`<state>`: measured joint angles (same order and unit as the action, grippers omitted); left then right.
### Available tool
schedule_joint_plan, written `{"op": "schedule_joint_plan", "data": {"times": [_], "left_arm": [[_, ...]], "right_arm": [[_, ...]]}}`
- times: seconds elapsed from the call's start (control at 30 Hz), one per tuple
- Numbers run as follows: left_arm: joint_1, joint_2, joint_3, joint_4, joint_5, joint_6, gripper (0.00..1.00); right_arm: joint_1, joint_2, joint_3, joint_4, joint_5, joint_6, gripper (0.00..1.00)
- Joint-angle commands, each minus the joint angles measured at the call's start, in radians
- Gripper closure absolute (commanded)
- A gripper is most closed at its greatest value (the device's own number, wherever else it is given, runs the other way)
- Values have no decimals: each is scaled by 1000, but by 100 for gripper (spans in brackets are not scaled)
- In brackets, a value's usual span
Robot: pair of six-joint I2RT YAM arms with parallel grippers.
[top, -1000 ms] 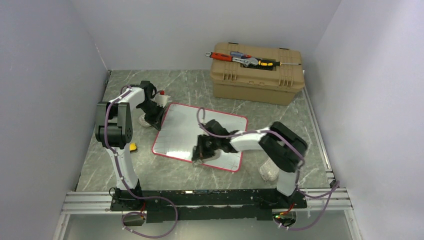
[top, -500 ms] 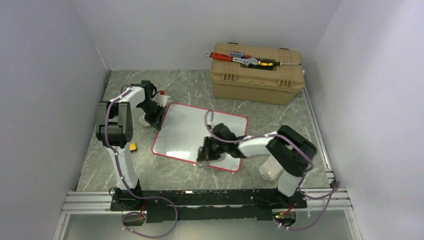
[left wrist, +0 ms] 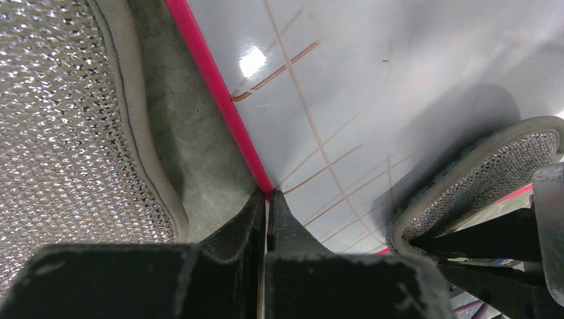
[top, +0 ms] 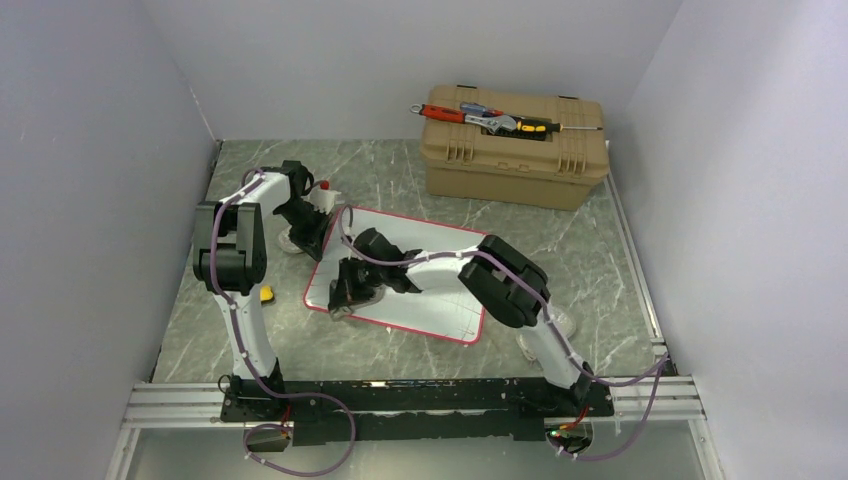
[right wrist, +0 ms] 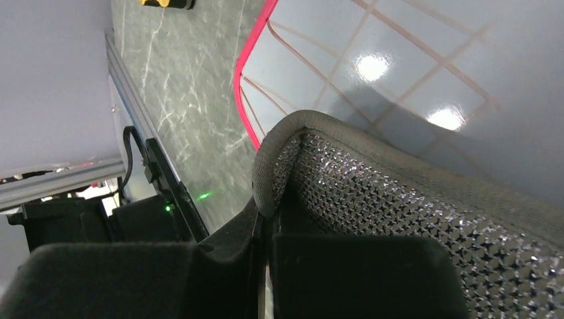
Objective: Erase the whiteboard
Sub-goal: Hold the whiteboard at the center of the board.
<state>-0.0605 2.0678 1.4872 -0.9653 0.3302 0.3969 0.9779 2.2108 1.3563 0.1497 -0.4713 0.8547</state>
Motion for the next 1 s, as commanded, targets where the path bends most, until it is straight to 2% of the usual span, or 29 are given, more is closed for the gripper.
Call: {"op": "schedule_joint_plan", "data": {"times": [0.0, 0.17, 0.27, 0.37, 0.53, 0.6, 0.63, 0.67, 0.83, 0.9, 0.97], "left_arm": [[-38, 91, -62, 16, -9, 12, 97], [-36, 83, -60, 11, -16, 24, 97], [-33, 83, -57, 11, -17, 27, 97], [-33, 91, -55, 8, -17, 28, 97], [-35, 97, -48, 3, -13, 18, 97], [-36, 101, -40, 0, -13, 15, 97], [-36, 98, -41, 0, -13, 14, 97], [-36, 97, -44, 2, -14, 16, 97], [-35, 91, -48, 1, -17, 26, 97], [-35, 88, -48, 0, -15, 29, 97], [-35, 87, -53, 3, -16, 29, 97]], "right_arm": [[1, 58, -139, -226, 115, -56, 100], [-123, -216, -676, -18, 135, 20, 100], [-122, -225, -726, -3, 149, 30, 100], [-55, -84, -512, -81, 146, 13, 100], [44, 169, 18, -297, 120, -61, 100], [59, 215, 137, -361, 110, -87, 100], [52, 211, 140, -369, 109, -82, 100], [35, 176, 83, -345, 116, -65, 100], [-133, -115, -539, -28, 150, 53, 100], [-178, -129, -620, 12, 147, 61, 100], [-171, -74, -543, -18, 142, 54, 100]]}}
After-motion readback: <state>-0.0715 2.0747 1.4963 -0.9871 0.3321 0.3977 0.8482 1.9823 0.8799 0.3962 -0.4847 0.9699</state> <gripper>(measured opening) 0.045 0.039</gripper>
